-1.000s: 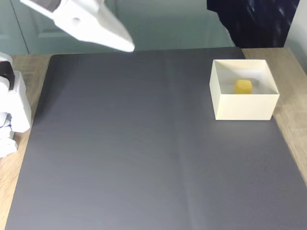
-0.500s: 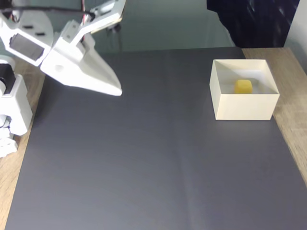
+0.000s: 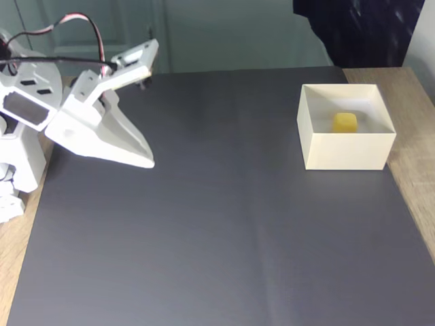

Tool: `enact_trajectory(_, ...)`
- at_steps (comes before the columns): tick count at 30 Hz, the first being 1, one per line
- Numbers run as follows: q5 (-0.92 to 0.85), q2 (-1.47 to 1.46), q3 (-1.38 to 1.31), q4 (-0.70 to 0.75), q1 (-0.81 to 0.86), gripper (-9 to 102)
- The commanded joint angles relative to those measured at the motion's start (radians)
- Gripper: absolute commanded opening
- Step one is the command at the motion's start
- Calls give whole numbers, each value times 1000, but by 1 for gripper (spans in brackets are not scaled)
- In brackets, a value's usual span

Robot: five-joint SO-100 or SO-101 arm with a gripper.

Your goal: Grasp a cube block and put it in the white box.

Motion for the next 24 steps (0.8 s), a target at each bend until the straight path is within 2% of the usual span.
enact_trajectory(1,-23,9,9,9,-5,0)
enact_trajectory(10,-35,9,87,74,-25,0)
enact_trajectory(21,-26,11,138,273,-51,0)
enact_trajectory(24,-21,11,138,273,-48,0)
